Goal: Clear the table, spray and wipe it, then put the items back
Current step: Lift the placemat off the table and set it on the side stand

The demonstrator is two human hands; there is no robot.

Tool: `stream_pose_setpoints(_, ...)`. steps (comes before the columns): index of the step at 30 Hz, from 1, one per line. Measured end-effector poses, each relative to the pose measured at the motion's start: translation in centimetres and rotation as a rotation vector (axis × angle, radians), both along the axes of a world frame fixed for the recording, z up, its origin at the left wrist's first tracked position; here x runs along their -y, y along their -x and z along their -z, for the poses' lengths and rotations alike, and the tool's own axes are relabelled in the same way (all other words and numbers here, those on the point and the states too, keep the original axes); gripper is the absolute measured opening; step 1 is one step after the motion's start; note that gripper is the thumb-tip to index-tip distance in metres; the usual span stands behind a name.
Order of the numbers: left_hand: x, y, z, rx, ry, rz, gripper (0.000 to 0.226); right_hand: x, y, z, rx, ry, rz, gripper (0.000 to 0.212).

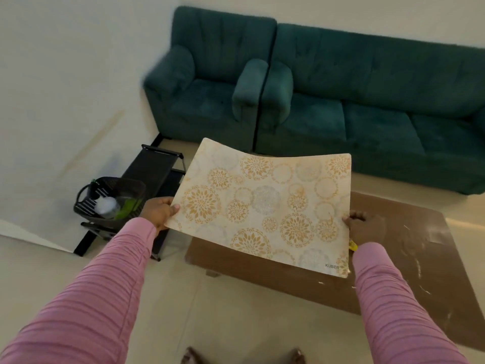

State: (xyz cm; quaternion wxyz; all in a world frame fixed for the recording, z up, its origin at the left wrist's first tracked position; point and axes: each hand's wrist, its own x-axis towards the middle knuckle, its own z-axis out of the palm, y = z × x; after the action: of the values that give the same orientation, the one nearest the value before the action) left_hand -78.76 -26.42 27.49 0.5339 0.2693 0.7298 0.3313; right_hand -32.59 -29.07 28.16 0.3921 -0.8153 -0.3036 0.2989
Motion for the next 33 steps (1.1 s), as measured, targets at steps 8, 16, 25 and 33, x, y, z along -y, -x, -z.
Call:
stream_pose_setpoints(8,-1.8,15.1,-0.6,-0.162,-0.018,0.004,0.031,-5.1,13.2,1.8,0.054,0.104,-0.113,0.016)
stream_pose_setpoints(16,-8.0,24.8,0.3,-0.271,-0.039,-0.026,0.028,-13.4,22.6,3.4,0.057,0.086,-0.219,0.007)
stream_pose_setpoints(25,-15.1,33.3,1.5,-0.193,0.014,-0.217,0.027,-24.5,32.0,5.2,0.061,0.165,-0.325,0.007)
stream_pose_setpoints(33,-19.9,38.8,3.3,-0.243,0.067,-0.237,0.028,-30.3,37.3,6.6,-0.014,0.221,-0.317,0.017)
